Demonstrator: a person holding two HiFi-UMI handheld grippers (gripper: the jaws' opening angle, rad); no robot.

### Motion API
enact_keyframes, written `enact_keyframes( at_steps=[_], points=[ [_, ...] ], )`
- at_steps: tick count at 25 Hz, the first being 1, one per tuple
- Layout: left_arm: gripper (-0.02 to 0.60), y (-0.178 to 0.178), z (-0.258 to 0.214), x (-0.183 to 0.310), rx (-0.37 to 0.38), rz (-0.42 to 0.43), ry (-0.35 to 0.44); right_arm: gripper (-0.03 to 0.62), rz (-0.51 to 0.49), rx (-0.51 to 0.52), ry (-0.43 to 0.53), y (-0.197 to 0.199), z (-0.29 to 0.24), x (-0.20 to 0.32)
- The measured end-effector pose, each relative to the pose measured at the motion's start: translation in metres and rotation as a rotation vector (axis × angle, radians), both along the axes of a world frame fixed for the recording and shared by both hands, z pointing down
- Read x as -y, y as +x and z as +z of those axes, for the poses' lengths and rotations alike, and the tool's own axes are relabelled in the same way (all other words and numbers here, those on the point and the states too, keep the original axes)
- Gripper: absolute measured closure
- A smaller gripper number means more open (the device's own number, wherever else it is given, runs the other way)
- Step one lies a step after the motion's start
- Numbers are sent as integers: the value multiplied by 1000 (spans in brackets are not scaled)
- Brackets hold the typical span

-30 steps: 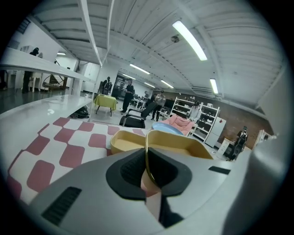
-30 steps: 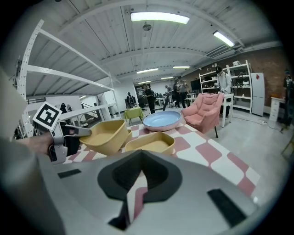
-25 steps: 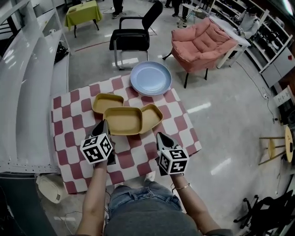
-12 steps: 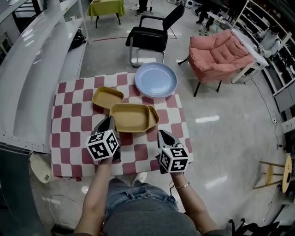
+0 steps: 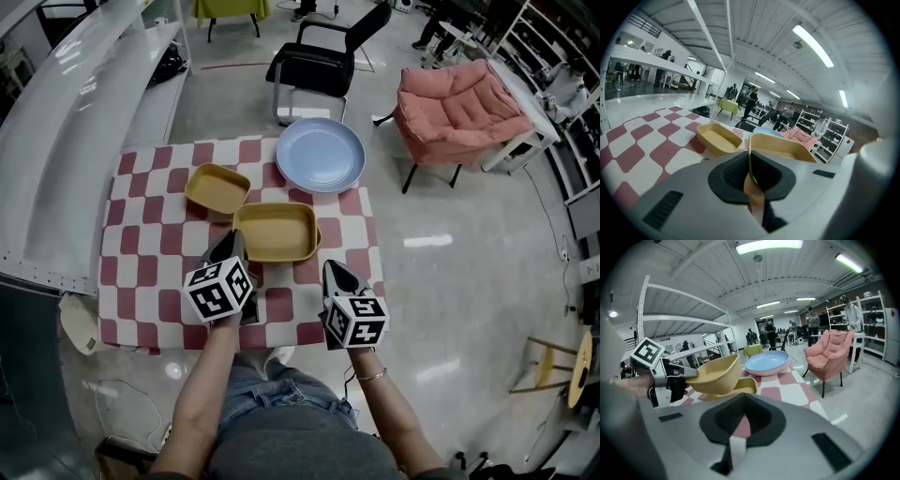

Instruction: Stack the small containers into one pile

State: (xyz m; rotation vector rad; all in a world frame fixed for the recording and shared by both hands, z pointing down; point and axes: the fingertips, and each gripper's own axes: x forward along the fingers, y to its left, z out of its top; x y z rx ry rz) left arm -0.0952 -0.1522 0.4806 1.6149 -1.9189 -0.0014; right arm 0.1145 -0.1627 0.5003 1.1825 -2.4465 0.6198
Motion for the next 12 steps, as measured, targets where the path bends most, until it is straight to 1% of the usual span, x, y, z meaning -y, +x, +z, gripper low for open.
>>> enact_keyframes(
  at_steps=[5, 12],
  points=[
    [554, 2, 0, 6, 4, 11, -1, 585, 24, 7, -8, 1, 3, 5],
    [554, 4, 4, 13, -4, 52, -6, 584, 81, -2, -3, 1, 3, 9]
  ],
)
